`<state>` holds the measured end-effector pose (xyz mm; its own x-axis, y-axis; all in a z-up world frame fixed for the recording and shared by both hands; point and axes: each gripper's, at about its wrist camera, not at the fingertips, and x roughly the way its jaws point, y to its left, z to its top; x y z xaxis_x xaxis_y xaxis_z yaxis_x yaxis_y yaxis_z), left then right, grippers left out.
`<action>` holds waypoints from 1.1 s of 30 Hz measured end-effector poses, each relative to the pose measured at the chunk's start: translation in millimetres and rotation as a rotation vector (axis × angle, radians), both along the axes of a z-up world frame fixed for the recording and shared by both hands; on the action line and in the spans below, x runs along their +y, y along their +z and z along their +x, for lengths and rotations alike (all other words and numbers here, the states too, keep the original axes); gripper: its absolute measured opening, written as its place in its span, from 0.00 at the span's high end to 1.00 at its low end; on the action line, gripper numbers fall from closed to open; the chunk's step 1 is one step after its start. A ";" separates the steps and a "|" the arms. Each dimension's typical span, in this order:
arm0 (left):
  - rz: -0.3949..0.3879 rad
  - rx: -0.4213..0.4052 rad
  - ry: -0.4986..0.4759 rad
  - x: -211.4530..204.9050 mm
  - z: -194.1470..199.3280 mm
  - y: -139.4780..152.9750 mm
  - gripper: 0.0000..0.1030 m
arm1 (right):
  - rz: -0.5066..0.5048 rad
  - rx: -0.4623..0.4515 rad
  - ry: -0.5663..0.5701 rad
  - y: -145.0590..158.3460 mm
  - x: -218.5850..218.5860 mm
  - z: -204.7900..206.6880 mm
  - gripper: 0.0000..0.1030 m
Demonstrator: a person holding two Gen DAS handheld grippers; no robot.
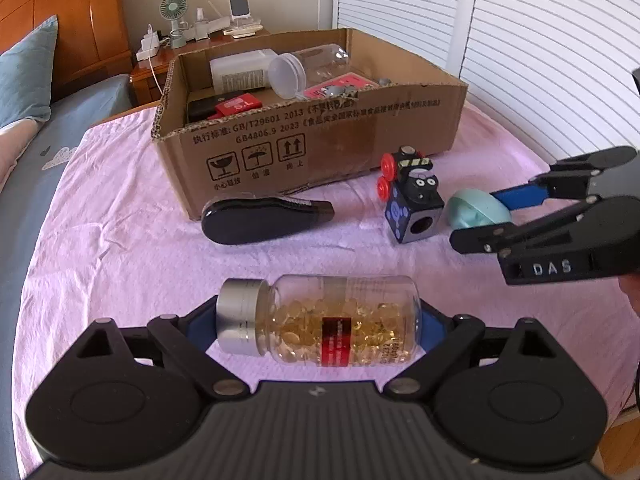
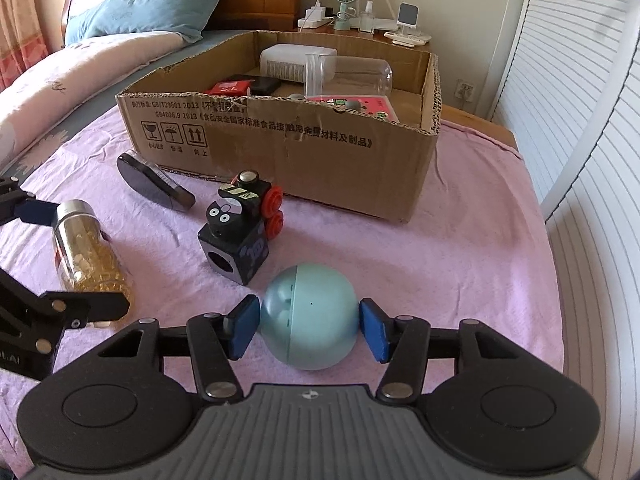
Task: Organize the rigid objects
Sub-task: 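Drop the capsule bottle into the box with the left tool while the right tool carries the ball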
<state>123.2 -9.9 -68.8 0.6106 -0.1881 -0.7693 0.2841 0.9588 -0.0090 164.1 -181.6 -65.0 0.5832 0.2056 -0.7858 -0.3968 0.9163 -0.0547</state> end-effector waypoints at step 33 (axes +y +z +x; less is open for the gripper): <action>0.038 -0.121 -0.184 7.0 58.4 95.1 0.10 | -0.015 -0.126 0.028 77.7 -1.5 1.9 0.44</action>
<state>181.6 -2.9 26.3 0.6570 -0.2772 -0.7011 0.4514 0.8895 0.0713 166.1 -183.1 12.7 0.6720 0.2123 -0.7094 -0.4113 0.9037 -0.1192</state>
